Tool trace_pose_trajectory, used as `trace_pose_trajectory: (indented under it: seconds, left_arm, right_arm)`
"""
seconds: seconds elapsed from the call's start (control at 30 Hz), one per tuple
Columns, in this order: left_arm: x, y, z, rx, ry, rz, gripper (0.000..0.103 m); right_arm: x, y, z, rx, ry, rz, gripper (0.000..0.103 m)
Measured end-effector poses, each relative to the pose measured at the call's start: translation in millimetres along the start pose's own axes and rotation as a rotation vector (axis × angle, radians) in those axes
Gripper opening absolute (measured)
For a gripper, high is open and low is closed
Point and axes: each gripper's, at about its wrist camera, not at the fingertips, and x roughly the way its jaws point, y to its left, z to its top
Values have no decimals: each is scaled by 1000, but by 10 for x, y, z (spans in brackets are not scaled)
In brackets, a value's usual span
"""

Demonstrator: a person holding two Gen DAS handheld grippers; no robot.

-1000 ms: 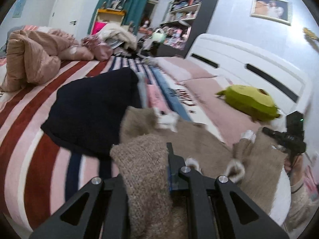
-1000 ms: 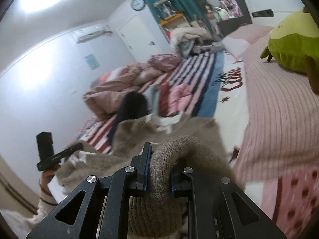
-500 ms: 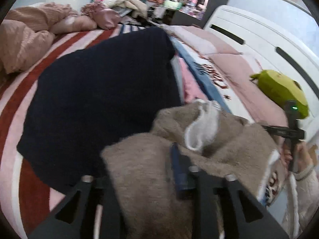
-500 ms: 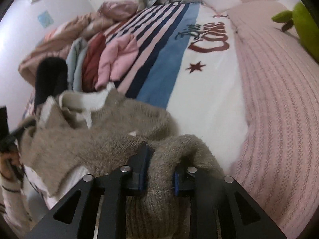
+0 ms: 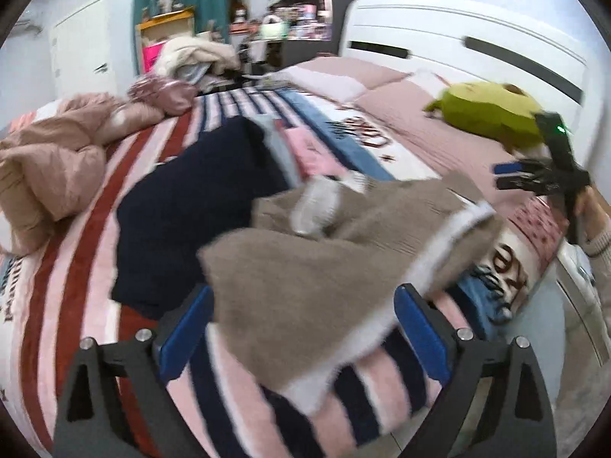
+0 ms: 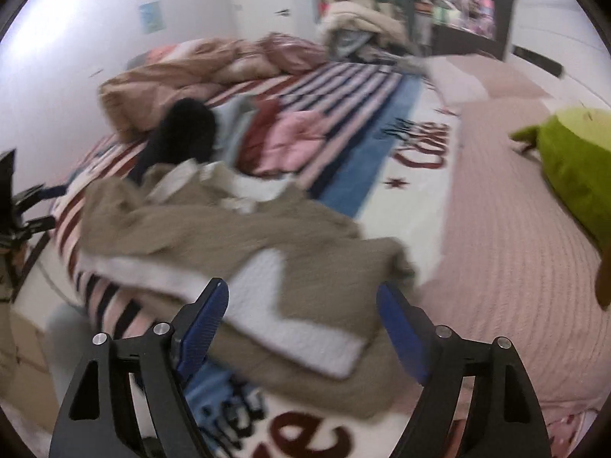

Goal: Fold small clothes

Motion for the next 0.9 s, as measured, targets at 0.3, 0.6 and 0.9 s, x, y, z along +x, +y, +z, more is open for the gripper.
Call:
trace_pose_trajectory:
  seconds: [0.3, 0.6, 0.9]
  left_arm:
    - [633, -387, -421, 96, 104, 93, 95]
    - [590, -355, -194, 166, 62, 222, 9]
    - [672, 27, 719, 142, -28, 250, 7]
  right_arm:
    - [601, 516, -317, -220, 98, -184, 76]
    - [533, 365, -133, -203, -7, -295, 13]
    - [690, -25, 567, -94, -4, -242, 7]
